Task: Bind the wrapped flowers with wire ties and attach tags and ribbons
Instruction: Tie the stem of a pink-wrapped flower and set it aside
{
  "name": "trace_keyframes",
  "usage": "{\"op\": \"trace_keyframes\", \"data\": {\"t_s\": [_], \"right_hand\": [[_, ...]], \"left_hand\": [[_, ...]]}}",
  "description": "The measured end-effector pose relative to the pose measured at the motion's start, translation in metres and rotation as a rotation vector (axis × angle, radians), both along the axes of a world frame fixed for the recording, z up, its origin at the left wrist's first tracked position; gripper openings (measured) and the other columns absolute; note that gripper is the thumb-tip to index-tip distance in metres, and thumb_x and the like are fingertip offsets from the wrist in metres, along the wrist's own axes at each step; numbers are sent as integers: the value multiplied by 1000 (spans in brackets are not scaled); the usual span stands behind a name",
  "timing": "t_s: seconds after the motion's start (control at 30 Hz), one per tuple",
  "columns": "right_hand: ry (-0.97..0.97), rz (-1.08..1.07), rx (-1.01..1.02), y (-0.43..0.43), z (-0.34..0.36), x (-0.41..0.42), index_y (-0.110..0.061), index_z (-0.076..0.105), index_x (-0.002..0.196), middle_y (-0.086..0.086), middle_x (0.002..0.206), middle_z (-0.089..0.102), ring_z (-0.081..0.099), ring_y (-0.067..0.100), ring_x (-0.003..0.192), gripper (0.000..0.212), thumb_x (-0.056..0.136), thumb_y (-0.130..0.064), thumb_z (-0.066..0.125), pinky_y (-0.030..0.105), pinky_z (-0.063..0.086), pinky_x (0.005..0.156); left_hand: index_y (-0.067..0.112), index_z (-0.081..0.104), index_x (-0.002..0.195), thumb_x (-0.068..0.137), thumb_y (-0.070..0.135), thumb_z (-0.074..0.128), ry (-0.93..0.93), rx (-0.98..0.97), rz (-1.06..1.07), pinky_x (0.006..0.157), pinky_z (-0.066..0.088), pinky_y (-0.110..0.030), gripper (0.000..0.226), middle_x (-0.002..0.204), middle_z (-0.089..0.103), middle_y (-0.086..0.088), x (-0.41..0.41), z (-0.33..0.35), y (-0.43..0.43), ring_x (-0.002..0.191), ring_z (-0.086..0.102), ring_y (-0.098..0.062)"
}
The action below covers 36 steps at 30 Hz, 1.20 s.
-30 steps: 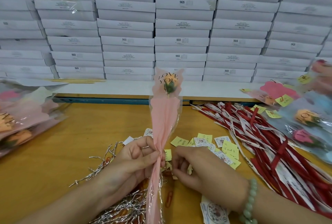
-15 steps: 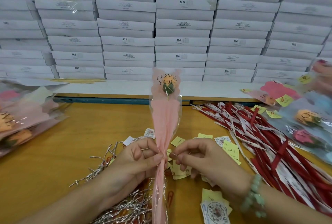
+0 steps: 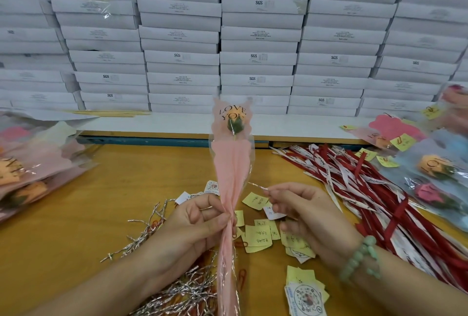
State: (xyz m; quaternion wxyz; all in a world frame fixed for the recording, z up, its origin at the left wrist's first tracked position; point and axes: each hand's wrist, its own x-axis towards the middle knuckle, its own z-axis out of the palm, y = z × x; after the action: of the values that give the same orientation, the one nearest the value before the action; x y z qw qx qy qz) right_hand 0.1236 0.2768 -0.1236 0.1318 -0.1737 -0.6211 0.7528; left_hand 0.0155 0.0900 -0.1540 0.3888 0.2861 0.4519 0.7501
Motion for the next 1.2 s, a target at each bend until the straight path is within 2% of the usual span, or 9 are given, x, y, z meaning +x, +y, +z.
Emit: {"op": "trace_keyframes", "data": {"t_s": [0.2,0.27,0.37,0.47,0.57,0.73,0.87,1.0,1.2], "right_hand": [[120,-175,-191,3,-1,-2,-7,73,83,1,69,60,57,5,58,13,90,-11,62,17,46,41],[159,-187,-95,1,2,2,-10,72,83,0,69,54,51,5,58,12,89,-15,63,17,42,40],[197,9,224,-14,8,10,-14,71,80,-3,65,56,49,4,53,13,81,-26,67,17,39,40],[168,161,434,-29,6,14,-12,68,81,-7,59,60,49,2,43,12,90,-18,64,15,35,37],[149,158,524,-32,3,13,-12,68,79,-10,55,59,51,0,42,11,90,-16,67,14,35,38],[213,171,605,-32,4,13,-15,70,75,-8,62,62,55,1,57,11,86,-14,71,11,40,49],[249,136,705,-34,0,14,-15,66,72,-8,63,63,56,2,58,13,83,-10,71,9,40,52],[241,145,748,-33,0,15,-13,65,72,-8,64,65,57,1,55,13,83,-10,71,8,40,51],[300,141,980,-32,0,14,-16,65,74,-9,75,62,61,12,74,10,83,-15,69,11,41,57]], "left_hand": [[12,70,77,56,17,95,-22,8,9,63,56,-22,33,77,68,-14,0,-1,0,68,67,-17],[11,69,78,57,16,95,-23,5,8,63,56,-22,33,77,67,-15,0,-1,0,68,67,-17],[9,69,78,54,16,95,-27,-4,17,62,56,-23,36,77,67,-16,1,0,0,68,67,-18],[-3,60,93,65,9,89,-35,-15,18,63,57,-25,42,76,67,-17,2,0,0,67,68,-20],[-6,54,98,77,-5,70,-27,-9,26,67,59,-27,26,78,67,-19,3,1,1,70,69,-23],[-8,59,94,69,5,77,24,-28,34,72,57,-27,33,85,66,-24,4,0,1,73,66,-23],[7,67,79,64,19,90,84,-27,8,56,50,-19,30,70,66,-12,6,2,2,57,60,-13],[8,62,77,71,14,81,105,-38,25,36,37,-14,21,53,57,-6,6,2,2,38,48,-7],[14,68,74,66,16,86,117,-46,2,45,49,-18,20,60,61,-9,4,1,1,49,58,-12]]}}
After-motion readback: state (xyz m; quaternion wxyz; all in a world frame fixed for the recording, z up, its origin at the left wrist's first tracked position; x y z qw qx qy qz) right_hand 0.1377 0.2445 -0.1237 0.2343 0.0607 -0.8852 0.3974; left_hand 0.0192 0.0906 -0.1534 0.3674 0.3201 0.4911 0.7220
